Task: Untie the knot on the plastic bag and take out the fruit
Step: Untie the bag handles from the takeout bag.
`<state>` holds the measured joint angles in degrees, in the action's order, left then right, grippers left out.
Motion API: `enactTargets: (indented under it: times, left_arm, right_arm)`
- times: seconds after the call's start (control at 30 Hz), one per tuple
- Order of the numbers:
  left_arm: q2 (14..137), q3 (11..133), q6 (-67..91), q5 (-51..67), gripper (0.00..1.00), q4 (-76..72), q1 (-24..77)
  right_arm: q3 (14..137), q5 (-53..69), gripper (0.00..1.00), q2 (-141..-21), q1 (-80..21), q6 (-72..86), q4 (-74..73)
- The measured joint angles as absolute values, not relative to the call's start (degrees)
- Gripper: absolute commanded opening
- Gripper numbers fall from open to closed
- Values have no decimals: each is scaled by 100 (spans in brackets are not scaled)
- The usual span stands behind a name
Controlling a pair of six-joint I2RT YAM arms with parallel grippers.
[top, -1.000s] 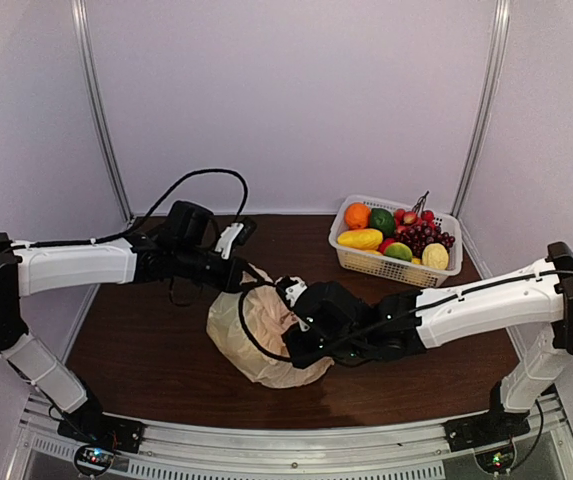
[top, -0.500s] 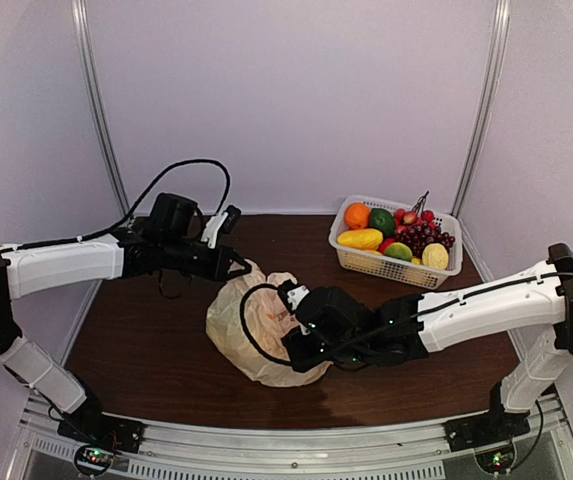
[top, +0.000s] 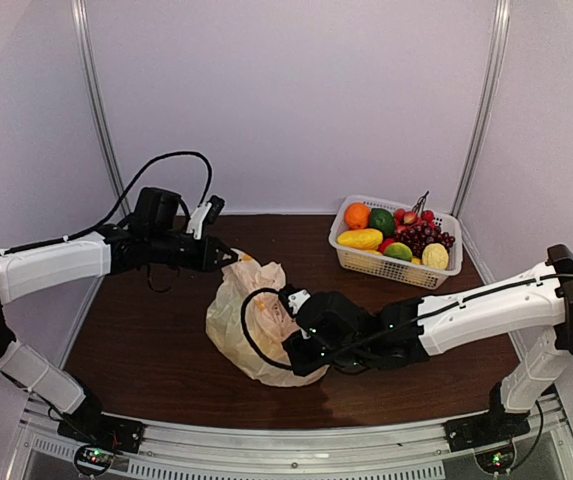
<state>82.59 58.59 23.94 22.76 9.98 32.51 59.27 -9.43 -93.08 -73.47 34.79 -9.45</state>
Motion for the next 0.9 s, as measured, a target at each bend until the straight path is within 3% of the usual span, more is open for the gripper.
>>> enactTargets:
  times: [0.37,0.63,0.73,0.9]
  left_arm:
    - [8221,5837,2392,2375,0,956,3129]
    - [8224,5813,2394,2731,0,646,3096]
    - [8224,5813,2394,2783,0,591,3096]
    - [8224,5813,2394,2834,0,572,3098]
  right_arm:
    - [5885,-939,0,-9212,-7365,3492,-980]
    - [6517,-945,44,-9100,-7463,3280,-1531]
    - [6963,-1020,51,-9078,-7478,3070,-1737]
    - [7572,-1295,52,-9111,-7474,2783,-1988]
